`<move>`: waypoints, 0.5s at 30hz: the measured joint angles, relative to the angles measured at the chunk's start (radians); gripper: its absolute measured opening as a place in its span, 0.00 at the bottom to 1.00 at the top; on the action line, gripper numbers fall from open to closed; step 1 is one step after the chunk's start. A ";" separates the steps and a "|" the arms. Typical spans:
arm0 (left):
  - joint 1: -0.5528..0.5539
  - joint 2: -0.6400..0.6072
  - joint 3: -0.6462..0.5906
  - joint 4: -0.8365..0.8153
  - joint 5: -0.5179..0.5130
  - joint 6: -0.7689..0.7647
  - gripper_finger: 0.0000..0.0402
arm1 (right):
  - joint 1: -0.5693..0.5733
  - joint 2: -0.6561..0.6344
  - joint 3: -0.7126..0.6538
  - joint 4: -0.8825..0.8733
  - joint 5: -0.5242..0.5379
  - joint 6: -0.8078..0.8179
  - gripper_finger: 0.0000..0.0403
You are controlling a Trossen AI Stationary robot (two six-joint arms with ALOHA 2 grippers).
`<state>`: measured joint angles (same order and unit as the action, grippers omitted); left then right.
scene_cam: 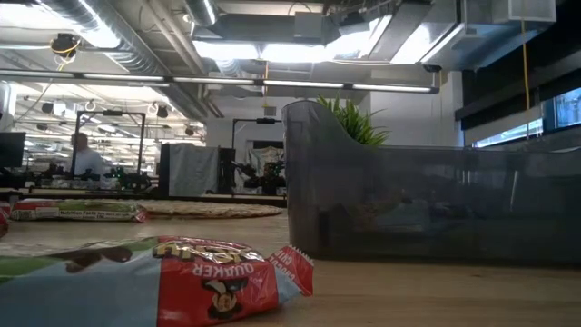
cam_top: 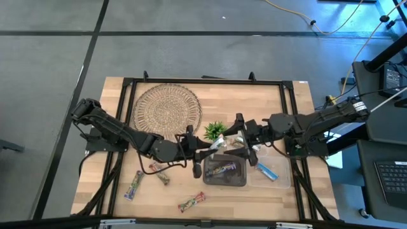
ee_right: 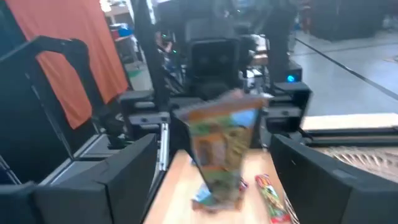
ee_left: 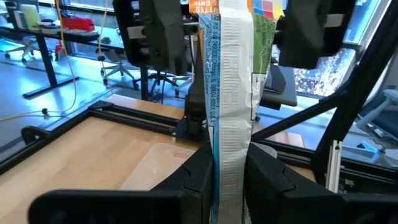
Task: Pick and place Granola Bars by type
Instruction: Put the orange granola bar into the top transparent bin
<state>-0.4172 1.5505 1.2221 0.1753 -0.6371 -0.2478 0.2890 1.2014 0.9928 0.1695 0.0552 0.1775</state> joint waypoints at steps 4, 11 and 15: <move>0.002 0.000 0.000 0.001 0.001 0.000 0.17 | 0.000 0.032 0.000 0.030 0.000 -0.005 0.78; 0.002 0.000 0.000 0.004 0.001 0.000 0.16 | 0.000 0.105 0.000 0.134 -0.005 -0.052 0.77; 0.002 0.000 0.000 0.002 0.001 0.000 0.16 | 0.000 0.102 0.000 0.134 -0.005 -0.052 0.76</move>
<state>-0.4156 1.5505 1.2221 0.1776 -0.6357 -0.2478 0.2890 1.3034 0.9928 0.3036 0.0505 0.1257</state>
